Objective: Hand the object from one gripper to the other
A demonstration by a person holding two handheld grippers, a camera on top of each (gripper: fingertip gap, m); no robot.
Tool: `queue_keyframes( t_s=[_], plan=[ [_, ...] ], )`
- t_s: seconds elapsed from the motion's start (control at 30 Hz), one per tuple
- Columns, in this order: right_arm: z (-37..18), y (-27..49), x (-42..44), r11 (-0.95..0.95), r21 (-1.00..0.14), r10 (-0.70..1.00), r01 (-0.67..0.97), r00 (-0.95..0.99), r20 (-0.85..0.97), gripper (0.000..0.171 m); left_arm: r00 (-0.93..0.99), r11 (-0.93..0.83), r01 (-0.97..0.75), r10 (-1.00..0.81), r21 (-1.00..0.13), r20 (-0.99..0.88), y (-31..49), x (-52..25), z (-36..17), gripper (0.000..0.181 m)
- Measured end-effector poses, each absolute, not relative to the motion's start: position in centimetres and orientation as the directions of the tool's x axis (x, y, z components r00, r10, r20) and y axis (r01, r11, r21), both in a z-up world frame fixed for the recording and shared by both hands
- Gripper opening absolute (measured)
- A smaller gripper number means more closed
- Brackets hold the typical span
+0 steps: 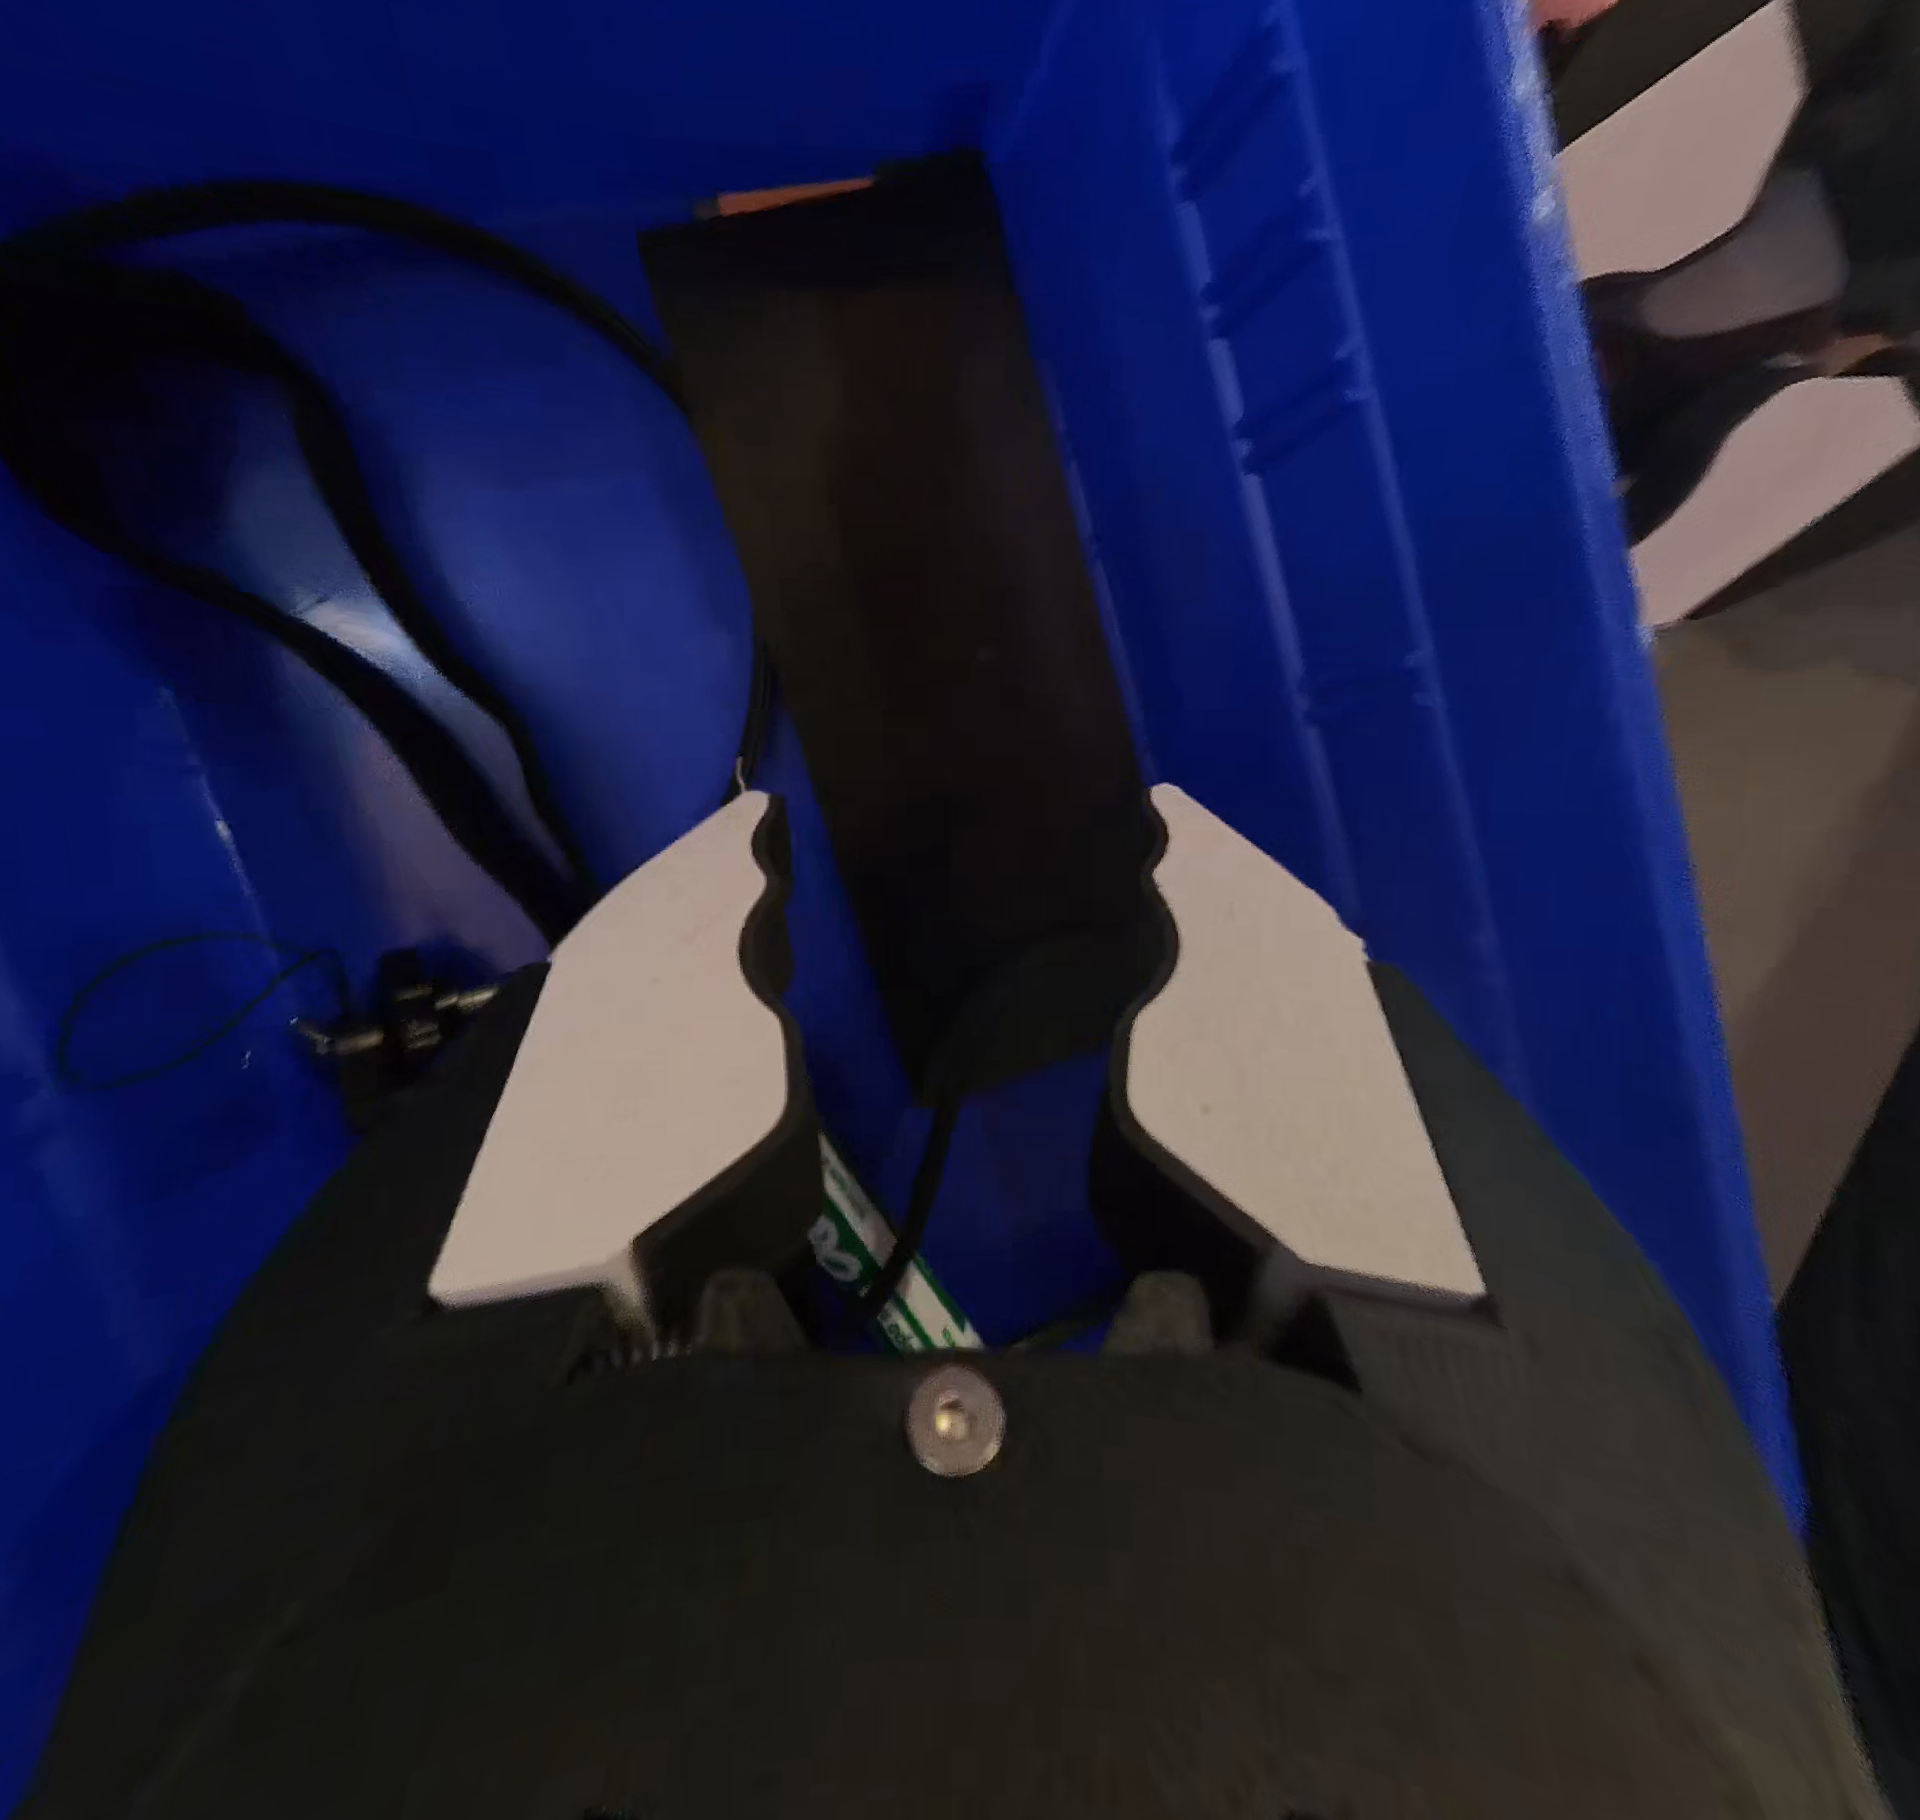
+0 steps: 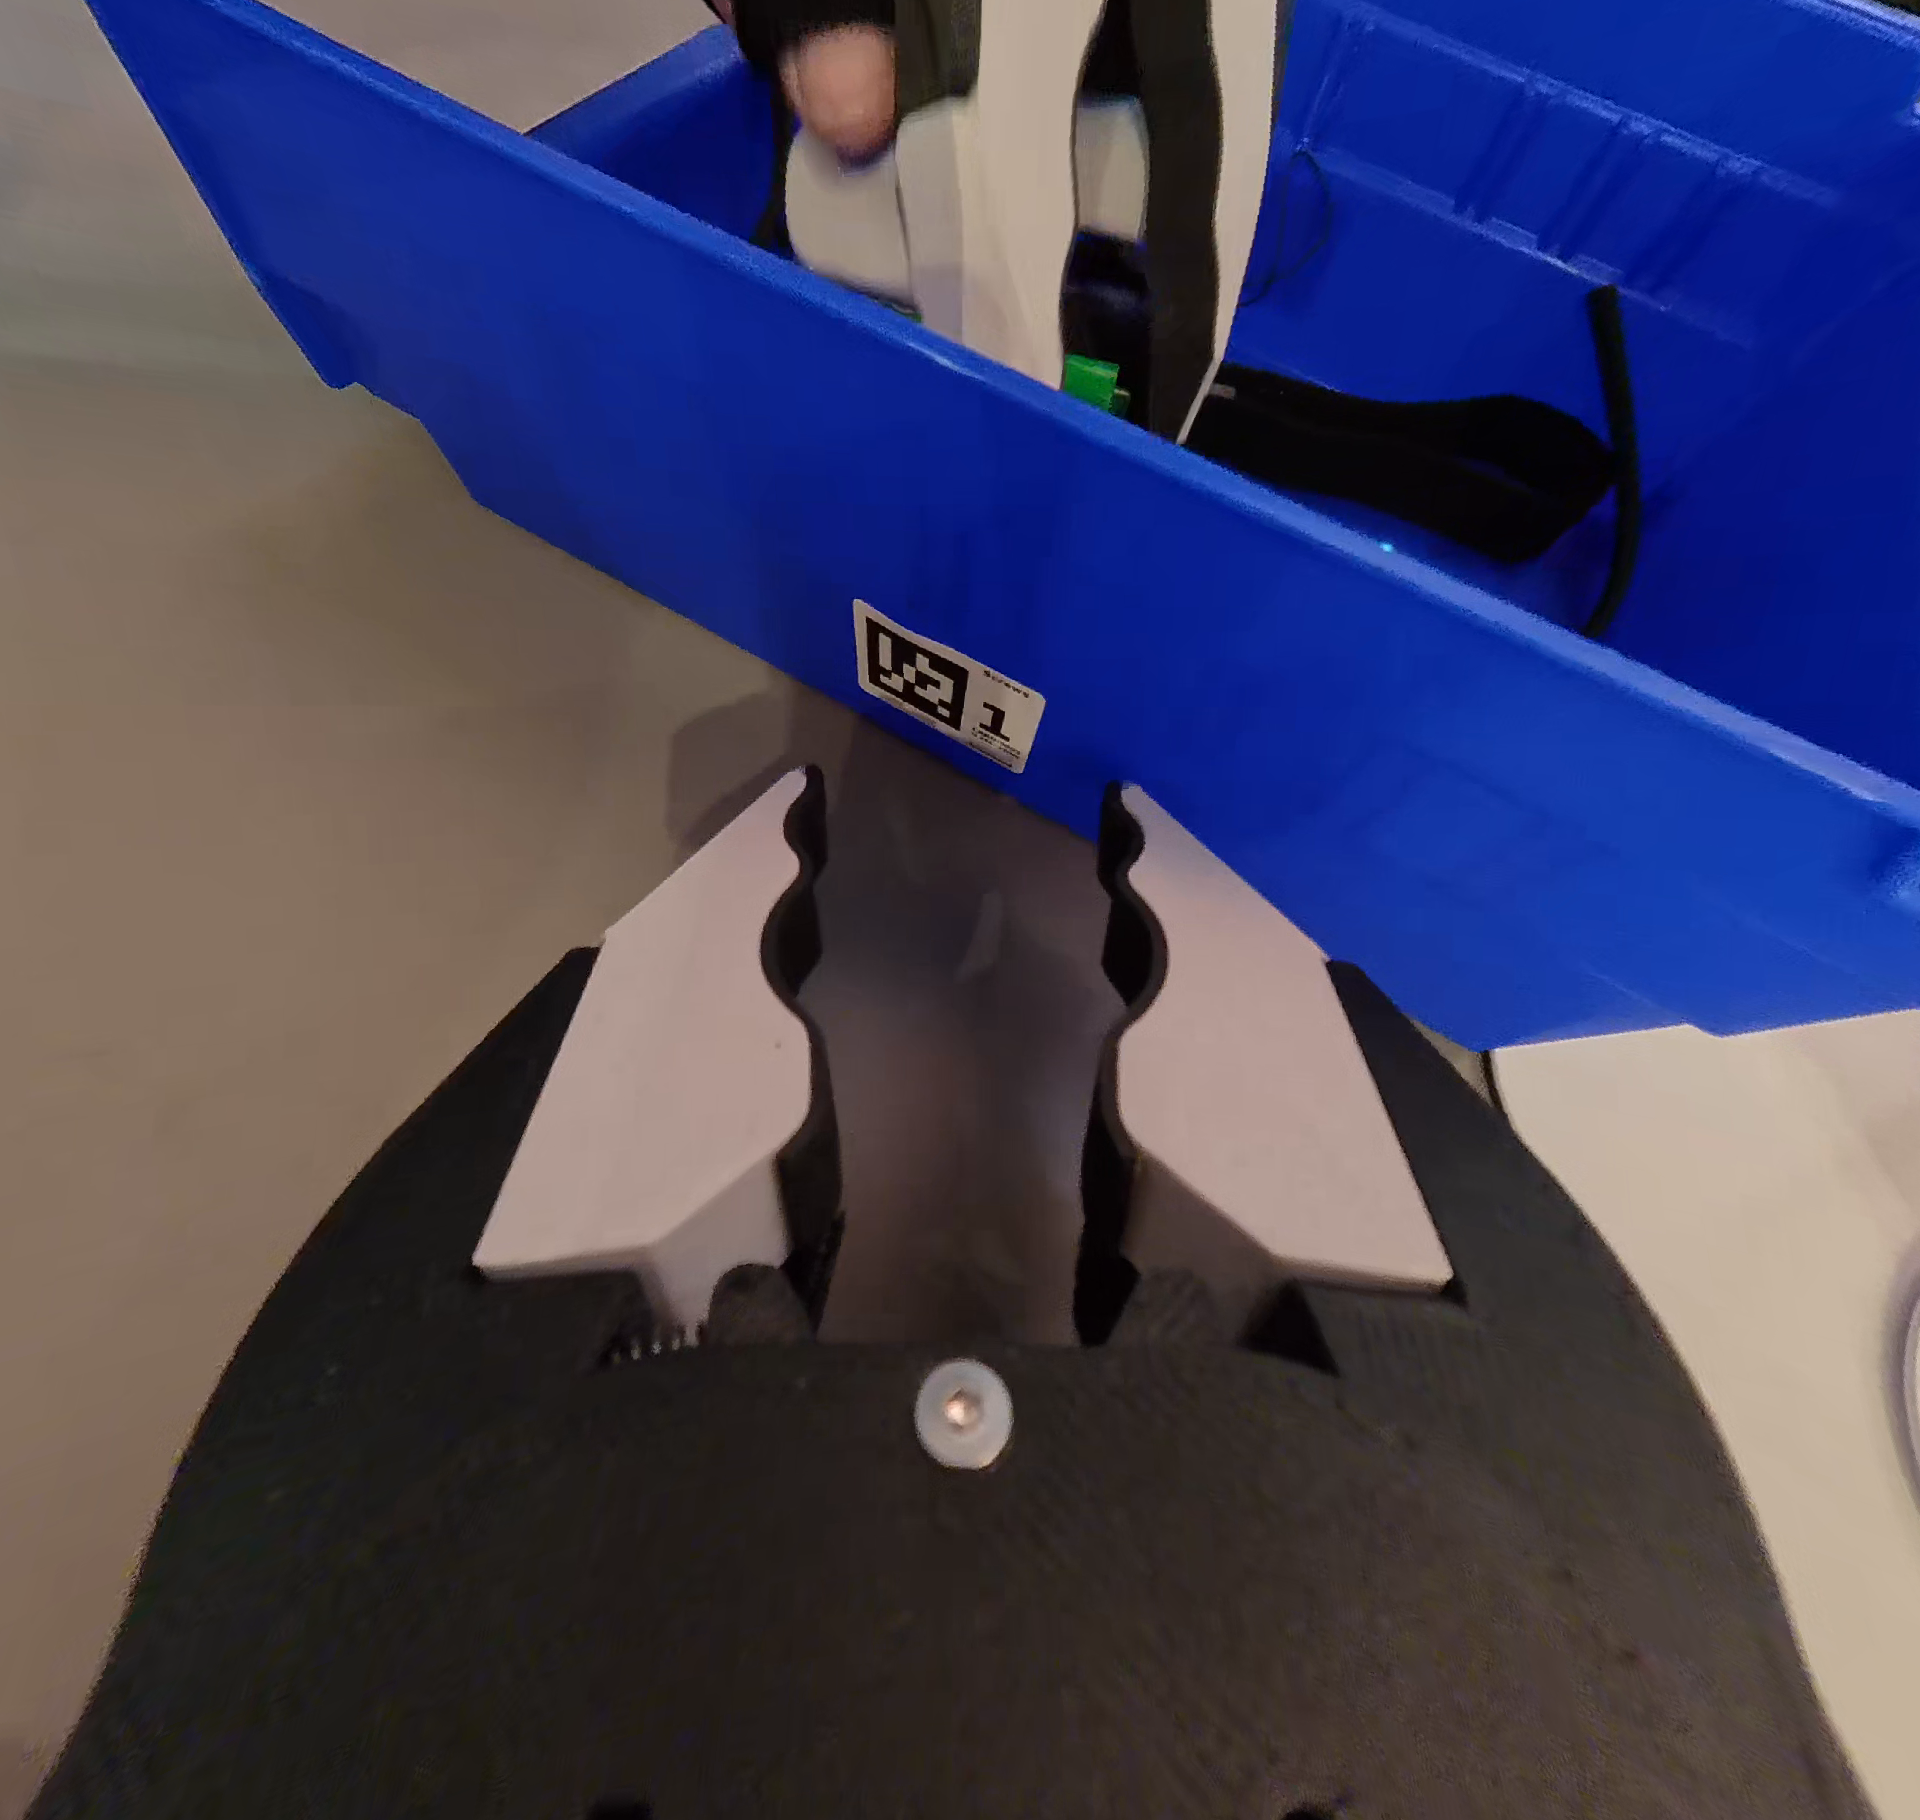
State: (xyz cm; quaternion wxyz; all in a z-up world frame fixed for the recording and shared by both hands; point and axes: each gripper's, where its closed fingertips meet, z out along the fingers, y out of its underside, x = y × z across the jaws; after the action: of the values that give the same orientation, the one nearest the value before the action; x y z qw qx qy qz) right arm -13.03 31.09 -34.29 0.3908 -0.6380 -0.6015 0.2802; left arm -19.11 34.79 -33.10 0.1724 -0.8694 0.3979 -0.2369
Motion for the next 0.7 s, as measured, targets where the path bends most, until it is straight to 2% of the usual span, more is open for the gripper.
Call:
queue_keyframes(
  t_s=[0.1, 0.17, 0.27, 0.43, 0.53, 0.7],
  plan=[
    [-34.4, 31.1, -13.2, 0.038, -0.830, 0.986, 0.557, 0.112, 0.120, 0.050, 0.570, -0.600, -0.694, -0.795, -0.397, 0.207, 34.8, -18.7, -35.7, 0.071],
    [-34.4, 31.1, -13.3, 0.038, -0.831, 0.986, 0.556, 0.112, 0.120, 0.050, 0.573, -0.577, -0.713, -0.807, -0.399, 0.142, 35.7, -18.3, -36.3, 0.070],
    [-34.4, 31.1, -13.3, 0.038, -0.832, 0.987, 0.554, 0.112, 0.119, 0.049, 0.596, -0.601, -0.711, -0.790, -0.365, 0.140, 36.2, -18.3, -36.4, 0.067],
    [-34.4, 31.0, -13.4, 0.040, -0.829, 0.989, 0.558, 0.097, 0.114, 0.037, 0.556, -0.649, -0.656, -0.761, -0.385, 0.334, 35.3, -16.5, -35.7, 0.071],
    [-34.3, 31.0, -13.4, 0.043, -0.832, 0.989, 0.554, 0.094, 0.113, 0.030, 0.542, -0.706, -0.590, -0.706, -0.391, 0.455, 35.3, -16.4, -35.2, 0.067],
    [-34.3, 30.8, -13.4, 0.049, -0.833, 0.989, 0.551, 0.088, 0.117, 0.018, 0.513, -0.736, -0.517, -0.675, -0.437, 0.530, 34.9, -16.4, -34.1, 0.063]
  ],
)
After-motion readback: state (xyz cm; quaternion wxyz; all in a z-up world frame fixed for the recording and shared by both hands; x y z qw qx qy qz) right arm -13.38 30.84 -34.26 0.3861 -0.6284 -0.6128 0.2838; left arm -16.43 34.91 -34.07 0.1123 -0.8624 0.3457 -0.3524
